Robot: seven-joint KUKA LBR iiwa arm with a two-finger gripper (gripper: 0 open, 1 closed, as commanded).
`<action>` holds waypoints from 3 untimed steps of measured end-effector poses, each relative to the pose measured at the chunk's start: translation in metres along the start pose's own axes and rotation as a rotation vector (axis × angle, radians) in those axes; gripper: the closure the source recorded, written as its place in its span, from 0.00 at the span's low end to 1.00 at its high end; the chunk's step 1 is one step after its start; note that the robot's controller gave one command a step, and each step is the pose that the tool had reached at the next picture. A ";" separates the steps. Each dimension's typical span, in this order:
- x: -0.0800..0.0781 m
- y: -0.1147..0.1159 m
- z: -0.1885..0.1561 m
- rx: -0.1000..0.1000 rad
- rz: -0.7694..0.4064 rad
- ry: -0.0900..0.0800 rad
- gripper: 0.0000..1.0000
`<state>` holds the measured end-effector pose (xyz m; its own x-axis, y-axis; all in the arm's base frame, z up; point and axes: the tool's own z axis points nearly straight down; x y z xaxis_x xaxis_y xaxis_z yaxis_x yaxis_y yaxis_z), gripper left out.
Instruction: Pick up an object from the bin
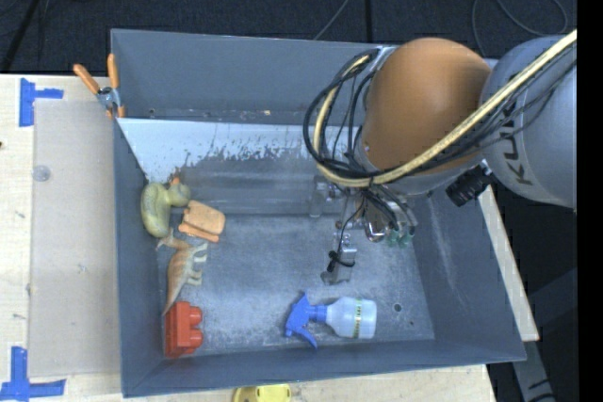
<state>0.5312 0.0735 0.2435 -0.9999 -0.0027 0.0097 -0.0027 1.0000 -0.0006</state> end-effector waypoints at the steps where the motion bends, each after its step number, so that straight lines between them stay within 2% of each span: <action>1: -0.001 0.000 -0.004 -0.001 0.002 -0.008 0.00; 2: 0.008 0.002 0.019 -0.001 -0.052 -0.014 0.00; 3: 0.032 -0.003 0.072 0.000 -0.231 -0.008 0.00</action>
Offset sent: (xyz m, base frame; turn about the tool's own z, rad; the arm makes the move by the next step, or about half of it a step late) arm -0.0465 0.0071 -0.1009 -0.2186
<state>0.4990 0.0707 0.1717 -0.9729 -0.2311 0.0014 -0.2311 0.9729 0.0008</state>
